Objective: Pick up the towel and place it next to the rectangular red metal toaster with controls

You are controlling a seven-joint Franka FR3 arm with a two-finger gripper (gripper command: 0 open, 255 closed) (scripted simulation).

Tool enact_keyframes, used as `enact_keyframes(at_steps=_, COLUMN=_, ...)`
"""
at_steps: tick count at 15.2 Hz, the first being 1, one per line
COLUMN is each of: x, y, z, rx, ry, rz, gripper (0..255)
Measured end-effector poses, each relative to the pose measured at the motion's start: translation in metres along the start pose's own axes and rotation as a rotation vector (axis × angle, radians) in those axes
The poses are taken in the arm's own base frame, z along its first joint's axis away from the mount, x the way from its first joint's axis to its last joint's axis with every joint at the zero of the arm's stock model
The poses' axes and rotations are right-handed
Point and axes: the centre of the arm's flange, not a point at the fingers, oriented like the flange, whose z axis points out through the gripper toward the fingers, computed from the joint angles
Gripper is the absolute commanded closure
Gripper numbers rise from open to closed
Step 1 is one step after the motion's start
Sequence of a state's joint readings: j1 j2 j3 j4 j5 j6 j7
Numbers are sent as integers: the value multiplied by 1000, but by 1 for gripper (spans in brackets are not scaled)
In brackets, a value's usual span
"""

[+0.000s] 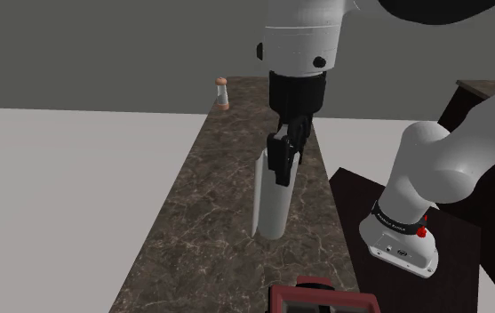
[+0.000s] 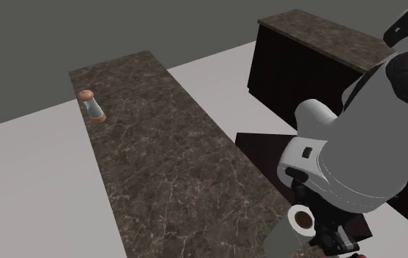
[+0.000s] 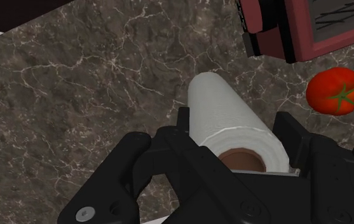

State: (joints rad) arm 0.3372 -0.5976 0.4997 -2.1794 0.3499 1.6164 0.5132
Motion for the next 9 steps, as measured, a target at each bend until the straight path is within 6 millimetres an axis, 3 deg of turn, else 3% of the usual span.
enact_keyframes(at_steps=9, x=1, y=1, z=47, rx=0, ry=0, rz=0, gripper=255)
